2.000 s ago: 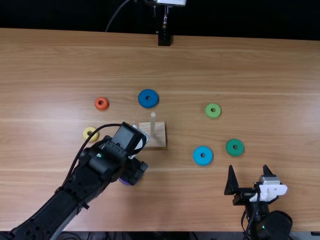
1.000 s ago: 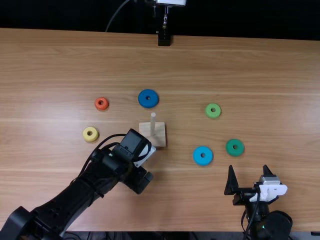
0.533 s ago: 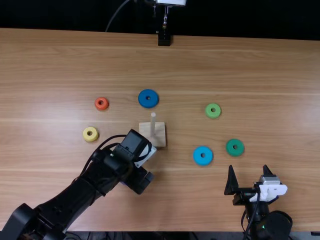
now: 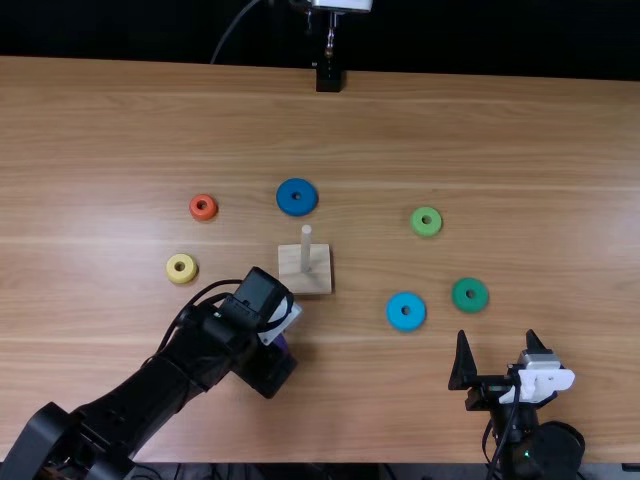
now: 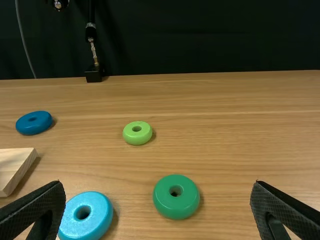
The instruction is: Build the Hanoi tower: stack the rings onto the peg from bottom to top in this color order: purple, dark blue, light blue, dark green, light green, yellow, orange.
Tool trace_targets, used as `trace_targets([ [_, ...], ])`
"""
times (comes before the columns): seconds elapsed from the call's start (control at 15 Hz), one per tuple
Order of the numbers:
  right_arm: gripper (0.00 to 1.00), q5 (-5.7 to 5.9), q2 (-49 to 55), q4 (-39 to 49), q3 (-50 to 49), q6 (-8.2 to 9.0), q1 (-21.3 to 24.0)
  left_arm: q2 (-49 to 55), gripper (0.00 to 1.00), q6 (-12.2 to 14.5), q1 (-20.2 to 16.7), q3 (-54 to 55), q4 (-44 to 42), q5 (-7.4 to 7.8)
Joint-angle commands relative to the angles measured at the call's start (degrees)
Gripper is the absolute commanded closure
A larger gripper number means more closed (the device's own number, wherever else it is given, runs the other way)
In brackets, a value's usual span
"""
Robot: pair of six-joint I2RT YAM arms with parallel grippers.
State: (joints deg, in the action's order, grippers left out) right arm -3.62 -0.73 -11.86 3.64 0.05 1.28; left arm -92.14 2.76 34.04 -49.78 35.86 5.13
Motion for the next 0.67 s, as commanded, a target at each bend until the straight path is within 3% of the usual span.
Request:
trace_targets([
  [0.0, 0.00, -0.81, 0.7, -4.7, -2.8, -0.05, 0.7, -0.6, 0.00, 0.2, -0.5, 0.4, -0.2, 1.31],
  [0.6, 0.00, -0.81, 0.7, -4.7, -2.8, -0.05, 0.7, -0.7, 0.00, 0.2, -0.4, 0.5, -3.5, 1.31],
])
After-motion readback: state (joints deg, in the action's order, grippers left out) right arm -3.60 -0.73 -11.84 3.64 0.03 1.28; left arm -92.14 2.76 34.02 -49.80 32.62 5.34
